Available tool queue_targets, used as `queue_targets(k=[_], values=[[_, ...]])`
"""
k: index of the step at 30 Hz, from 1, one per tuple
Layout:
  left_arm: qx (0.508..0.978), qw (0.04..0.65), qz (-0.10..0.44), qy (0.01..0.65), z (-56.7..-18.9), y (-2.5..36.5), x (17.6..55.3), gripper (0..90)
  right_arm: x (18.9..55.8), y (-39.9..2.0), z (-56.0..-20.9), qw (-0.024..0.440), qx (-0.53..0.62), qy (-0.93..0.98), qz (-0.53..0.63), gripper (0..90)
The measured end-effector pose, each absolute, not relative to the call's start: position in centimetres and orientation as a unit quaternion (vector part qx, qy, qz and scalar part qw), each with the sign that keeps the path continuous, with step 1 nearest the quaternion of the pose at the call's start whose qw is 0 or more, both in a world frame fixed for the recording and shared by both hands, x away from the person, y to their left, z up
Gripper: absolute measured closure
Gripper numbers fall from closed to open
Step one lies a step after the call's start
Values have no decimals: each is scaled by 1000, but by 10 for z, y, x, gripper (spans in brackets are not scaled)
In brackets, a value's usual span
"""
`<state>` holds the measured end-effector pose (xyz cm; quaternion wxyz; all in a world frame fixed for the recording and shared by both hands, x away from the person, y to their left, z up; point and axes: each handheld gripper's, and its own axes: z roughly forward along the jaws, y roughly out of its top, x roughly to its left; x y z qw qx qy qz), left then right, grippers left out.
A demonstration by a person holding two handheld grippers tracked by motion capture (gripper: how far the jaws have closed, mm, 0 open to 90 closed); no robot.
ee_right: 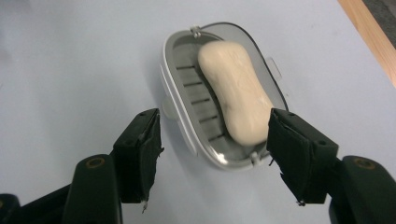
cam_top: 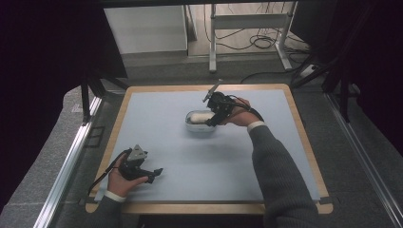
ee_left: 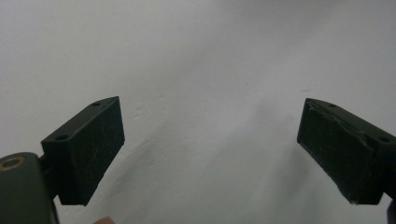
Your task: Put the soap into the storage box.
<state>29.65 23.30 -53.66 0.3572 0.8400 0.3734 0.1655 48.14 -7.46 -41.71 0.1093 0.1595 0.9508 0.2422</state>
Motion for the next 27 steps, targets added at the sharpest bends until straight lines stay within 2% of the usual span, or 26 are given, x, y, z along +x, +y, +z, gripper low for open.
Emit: queue_targets(k=[10, 16, 27], values=[[839, 363, 165, 371, -536, 234, 297, 79, 454, -128, -423, 125, 226, 922, 287, 338], [835, 367, 170, 372, -533, 236, 294, 80, 425, -169, -433, 141, 260, 898, 326, 327], [833, 369, 175, 373, -533, 236, 293, 80, 372, -239, -467, 174, 330, 854, 362, 306]])
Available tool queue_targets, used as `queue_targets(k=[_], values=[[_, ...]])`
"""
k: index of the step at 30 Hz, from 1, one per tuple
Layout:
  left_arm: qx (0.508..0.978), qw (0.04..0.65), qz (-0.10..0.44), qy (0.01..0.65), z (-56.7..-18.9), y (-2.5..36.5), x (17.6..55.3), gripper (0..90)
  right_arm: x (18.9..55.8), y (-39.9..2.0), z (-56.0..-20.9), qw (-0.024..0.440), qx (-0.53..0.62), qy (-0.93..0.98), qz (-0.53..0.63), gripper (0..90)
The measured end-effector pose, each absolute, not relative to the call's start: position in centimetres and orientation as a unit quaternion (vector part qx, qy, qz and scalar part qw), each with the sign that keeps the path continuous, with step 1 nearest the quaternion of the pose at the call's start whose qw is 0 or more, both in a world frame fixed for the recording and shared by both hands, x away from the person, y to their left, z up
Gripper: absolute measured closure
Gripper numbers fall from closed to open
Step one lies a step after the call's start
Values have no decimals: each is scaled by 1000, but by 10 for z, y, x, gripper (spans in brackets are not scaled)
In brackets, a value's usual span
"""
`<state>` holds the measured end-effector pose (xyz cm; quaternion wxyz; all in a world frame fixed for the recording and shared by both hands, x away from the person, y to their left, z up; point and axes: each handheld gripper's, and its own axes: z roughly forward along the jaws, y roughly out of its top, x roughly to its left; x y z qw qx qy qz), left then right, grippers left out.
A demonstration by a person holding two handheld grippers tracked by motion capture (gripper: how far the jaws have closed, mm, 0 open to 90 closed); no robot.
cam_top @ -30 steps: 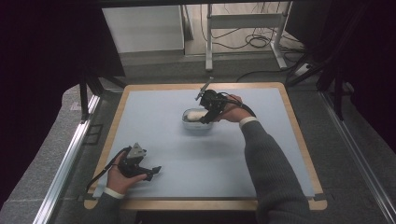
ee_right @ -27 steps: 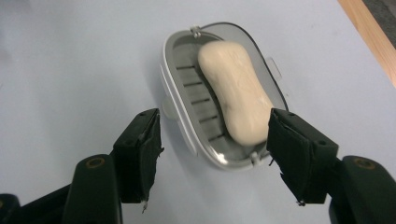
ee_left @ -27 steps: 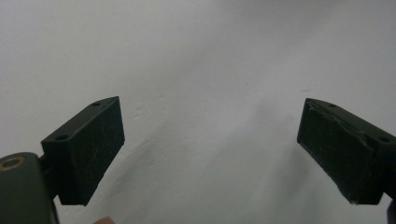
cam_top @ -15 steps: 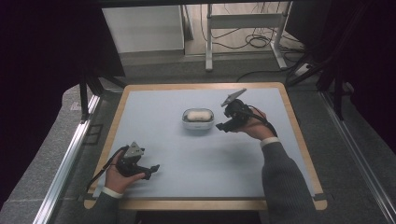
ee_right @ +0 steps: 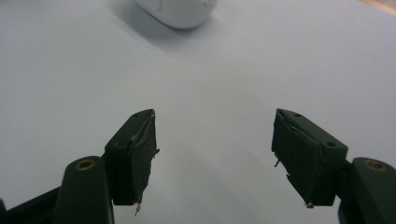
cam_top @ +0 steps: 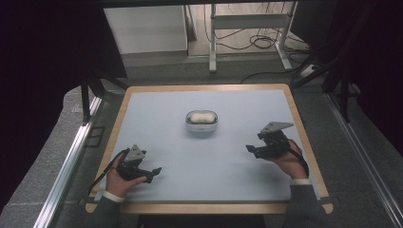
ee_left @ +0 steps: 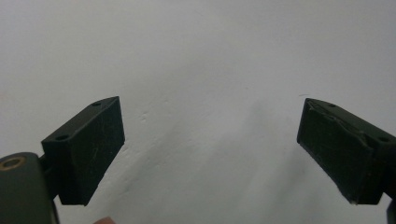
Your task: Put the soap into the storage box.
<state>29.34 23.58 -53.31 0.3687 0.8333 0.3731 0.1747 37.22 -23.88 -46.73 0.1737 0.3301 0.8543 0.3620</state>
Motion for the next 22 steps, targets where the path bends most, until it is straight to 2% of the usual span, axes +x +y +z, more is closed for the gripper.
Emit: queue_targets(k=[8, 22], values=[[832, 371, 175, 375, -533, 236, 293, 80, 355, -265, -482, 174, 362, 838, 370, 305], [834, 369, 176, 372, -532, 237, 293, 80, 351, -263, -483, 192, 366, 829, 377, 279]])
